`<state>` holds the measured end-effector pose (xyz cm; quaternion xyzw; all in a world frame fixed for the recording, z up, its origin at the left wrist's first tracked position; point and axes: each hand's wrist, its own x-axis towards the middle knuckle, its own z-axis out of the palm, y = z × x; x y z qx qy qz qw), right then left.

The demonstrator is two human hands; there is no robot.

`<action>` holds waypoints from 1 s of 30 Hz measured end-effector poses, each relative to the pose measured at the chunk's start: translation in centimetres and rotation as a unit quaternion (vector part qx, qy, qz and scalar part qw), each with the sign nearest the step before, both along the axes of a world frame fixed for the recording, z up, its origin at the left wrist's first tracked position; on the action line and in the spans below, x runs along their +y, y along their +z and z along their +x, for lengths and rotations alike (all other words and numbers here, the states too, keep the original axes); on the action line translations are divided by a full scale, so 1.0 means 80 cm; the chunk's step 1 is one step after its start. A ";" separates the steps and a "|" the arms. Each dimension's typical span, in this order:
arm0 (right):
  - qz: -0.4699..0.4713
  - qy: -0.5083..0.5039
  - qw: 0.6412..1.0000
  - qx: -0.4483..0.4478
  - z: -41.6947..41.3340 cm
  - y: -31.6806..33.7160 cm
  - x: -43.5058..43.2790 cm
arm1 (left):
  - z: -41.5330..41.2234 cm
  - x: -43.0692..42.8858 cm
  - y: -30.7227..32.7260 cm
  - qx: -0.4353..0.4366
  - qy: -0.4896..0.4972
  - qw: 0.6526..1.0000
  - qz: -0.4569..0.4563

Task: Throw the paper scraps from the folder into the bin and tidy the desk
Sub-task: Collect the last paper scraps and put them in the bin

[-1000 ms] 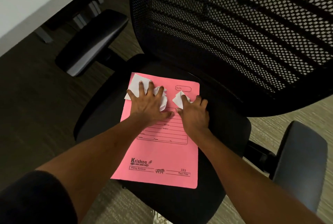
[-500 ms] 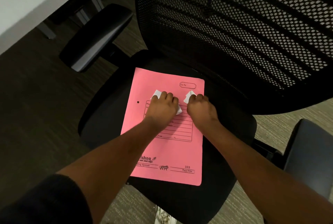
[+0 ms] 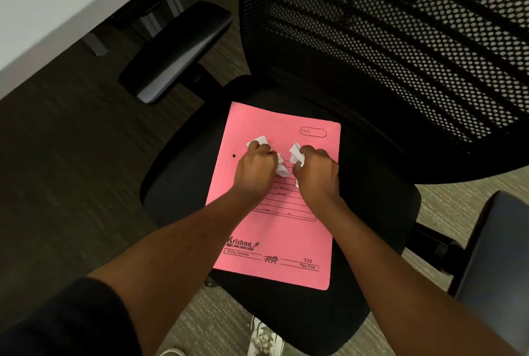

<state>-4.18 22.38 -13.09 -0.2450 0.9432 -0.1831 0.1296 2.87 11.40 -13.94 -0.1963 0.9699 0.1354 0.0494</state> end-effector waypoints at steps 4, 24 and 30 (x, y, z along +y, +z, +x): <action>-0.023 -0.003 1.000 0.011 0.005 0.005 -0.008 | 0.014 -0.015 0.010 0.041 0.006 0.999 0.002; -0.092 0.189 0.977 0.029 0.251 0.028 -0.174 | 0.308 -0.139 0.050 0.137 0.178 0.974 -0.035; -0.083 0.276 0.957 0.037 0.422 0.028 -0.231 | 0.501 -0.170 0.047 0.118 0.236 0.964 -0.032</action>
